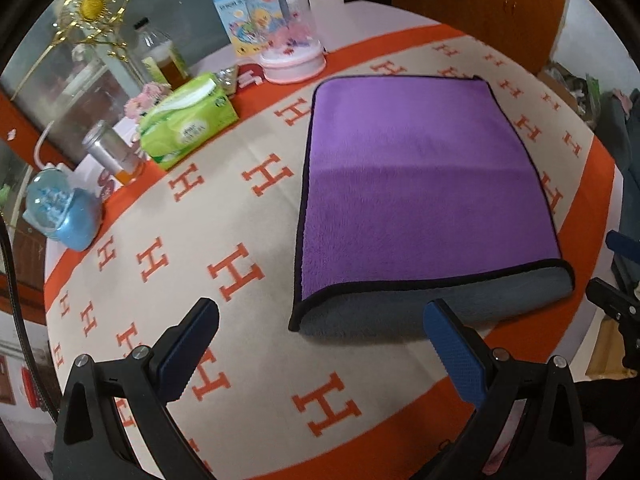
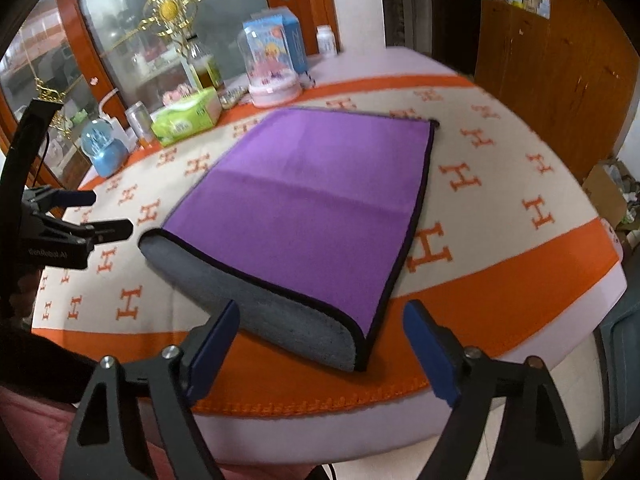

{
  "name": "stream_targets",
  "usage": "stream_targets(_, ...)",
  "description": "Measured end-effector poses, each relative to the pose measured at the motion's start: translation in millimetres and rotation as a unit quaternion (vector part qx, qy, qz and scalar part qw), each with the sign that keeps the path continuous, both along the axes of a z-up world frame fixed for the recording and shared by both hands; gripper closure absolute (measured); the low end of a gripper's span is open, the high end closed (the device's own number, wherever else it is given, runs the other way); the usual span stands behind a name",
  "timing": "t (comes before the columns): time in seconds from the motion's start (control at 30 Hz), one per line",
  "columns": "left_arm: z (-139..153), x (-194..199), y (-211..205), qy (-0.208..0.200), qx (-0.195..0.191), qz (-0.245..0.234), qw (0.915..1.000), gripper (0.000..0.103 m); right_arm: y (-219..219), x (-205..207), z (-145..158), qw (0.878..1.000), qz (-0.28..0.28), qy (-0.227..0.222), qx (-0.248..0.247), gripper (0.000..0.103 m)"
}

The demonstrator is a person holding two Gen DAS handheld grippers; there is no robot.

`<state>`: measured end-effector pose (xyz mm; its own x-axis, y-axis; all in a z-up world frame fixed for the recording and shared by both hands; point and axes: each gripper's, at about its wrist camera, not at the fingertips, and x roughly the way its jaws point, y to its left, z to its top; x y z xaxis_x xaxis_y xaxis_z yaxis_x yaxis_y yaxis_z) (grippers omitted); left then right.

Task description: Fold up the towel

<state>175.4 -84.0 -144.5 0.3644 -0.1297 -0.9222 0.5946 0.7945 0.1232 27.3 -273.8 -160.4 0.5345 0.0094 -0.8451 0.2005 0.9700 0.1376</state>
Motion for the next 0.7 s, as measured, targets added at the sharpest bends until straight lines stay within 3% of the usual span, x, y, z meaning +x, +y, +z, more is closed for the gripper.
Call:
stream_targets(0.33, -40.2, 28.2, -1.6, 0.043, 0.024, -0.007, 0.9987, 0.004, -13.4, 6.5, -35.9, 0.999, -0.009, 0.046, 0.024, 0.040)
stream_targets(0.7, -59.8, 39.6, 9.3, 0.061, 0.025, -0.003, 0.9978, 0.018, -14.5, 8.1, -47.6, 0.997, -0.004, 0.068, 0.030, 0.062)
